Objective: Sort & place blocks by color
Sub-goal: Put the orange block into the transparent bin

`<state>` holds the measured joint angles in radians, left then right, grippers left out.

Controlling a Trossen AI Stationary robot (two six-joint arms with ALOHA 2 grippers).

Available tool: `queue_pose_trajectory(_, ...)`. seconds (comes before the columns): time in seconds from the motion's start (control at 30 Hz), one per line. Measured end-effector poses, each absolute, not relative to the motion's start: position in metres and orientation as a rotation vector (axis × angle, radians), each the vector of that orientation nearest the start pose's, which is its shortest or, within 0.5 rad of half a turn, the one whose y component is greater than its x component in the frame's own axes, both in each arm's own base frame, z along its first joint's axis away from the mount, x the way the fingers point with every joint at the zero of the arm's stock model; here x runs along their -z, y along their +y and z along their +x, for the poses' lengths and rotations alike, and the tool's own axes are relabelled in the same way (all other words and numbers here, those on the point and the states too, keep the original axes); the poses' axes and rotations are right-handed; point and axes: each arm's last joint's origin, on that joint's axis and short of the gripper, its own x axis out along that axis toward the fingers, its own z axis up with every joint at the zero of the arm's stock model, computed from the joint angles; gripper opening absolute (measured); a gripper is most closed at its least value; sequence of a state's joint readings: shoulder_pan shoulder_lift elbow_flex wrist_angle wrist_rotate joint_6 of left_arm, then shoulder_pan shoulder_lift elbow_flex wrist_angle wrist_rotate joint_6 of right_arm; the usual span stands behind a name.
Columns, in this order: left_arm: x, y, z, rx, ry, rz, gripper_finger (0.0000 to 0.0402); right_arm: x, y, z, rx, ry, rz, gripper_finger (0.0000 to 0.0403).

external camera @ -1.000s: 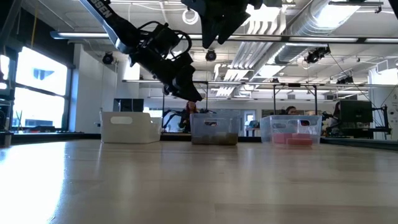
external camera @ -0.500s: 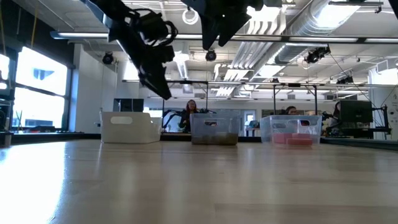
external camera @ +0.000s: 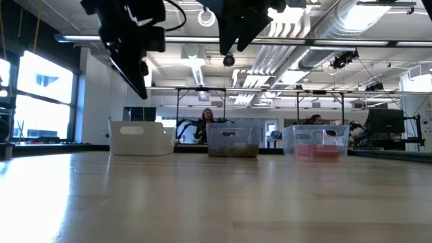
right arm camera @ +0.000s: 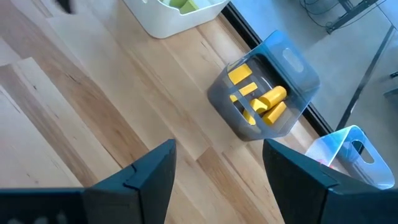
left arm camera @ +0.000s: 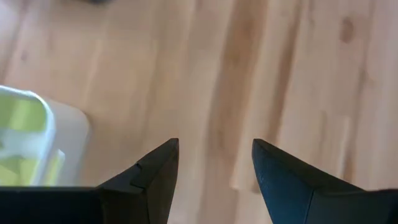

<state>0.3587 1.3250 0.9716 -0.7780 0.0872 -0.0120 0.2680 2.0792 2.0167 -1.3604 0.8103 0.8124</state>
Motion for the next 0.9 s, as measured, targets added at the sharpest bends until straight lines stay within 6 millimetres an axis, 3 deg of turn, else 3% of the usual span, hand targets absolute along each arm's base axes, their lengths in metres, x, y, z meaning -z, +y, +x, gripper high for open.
queue_pose_trajectory(0.27, -0.245, 0.04, 0.21, -0.227, 1.121, -0.319, 0.0189, -0.292, 0.088, 0.401, 0.881, 0.924, -0.016, 0.0226)
queue_pose_trajectory(0.67, -0.231, -0.009, 0.173, -0.213, 1.222, -0.443, 0.0189, -0.291, 0.089, 0.401, 0.878, 0.93, 0.029, 0.0226)
queue_pose_trajectory(0.9, -0.234, -0.038, 0.162, -0.131, 1.236, -0.366, 0.0189, -0.291, 0.089, 0.401, 0.877, 0.927, 0.032, 0.0226)
